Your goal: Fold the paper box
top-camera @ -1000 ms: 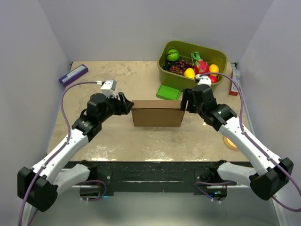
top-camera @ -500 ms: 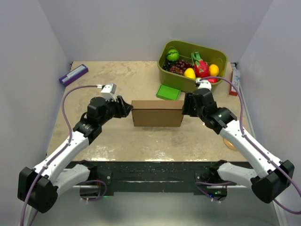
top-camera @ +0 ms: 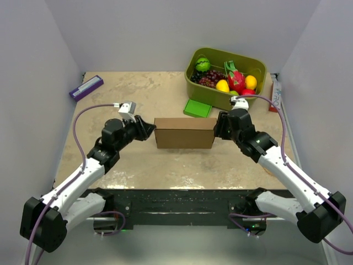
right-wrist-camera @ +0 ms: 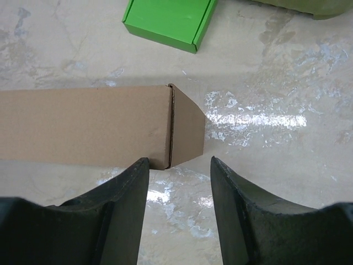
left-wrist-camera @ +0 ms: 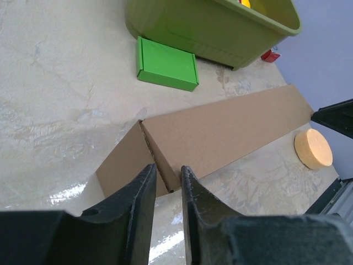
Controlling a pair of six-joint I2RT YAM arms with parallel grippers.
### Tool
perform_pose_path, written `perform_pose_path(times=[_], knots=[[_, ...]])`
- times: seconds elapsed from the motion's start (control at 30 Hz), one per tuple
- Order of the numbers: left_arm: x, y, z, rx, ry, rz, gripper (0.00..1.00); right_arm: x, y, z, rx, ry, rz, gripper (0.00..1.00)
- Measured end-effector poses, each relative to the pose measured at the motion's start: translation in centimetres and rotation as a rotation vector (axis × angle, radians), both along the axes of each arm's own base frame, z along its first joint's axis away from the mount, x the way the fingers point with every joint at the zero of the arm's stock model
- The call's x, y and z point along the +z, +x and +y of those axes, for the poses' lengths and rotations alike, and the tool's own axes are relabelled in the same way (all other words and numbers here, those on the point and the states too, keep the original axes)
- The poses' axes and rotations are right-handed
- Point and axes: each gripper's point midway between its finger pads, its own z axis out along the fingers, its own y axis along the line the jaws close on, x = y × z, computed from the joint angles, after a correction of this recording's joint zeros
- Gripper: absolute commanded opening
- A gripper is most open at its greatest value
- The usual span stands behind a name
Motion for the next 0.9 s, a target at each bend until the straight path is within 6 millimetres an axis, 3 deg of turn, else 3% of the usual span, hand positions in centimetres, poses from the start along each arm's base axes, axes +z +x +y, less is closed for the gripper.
perform_pose_path(times=[0.67, 0.9], knots=[[-1.5, -0.6, -0.2, -0.020, -0.096, -0.022, 0.06, -0.2, -0.1, 0.1, 0.001, 0.016, -0.002, 0.51], [-2.2, -1.1, 0.1, -0.027, -0.139, -0.031, 0.03, -0.1, -0.2, 0.4, 0.013, 0.024, 0.003, 0.53]])
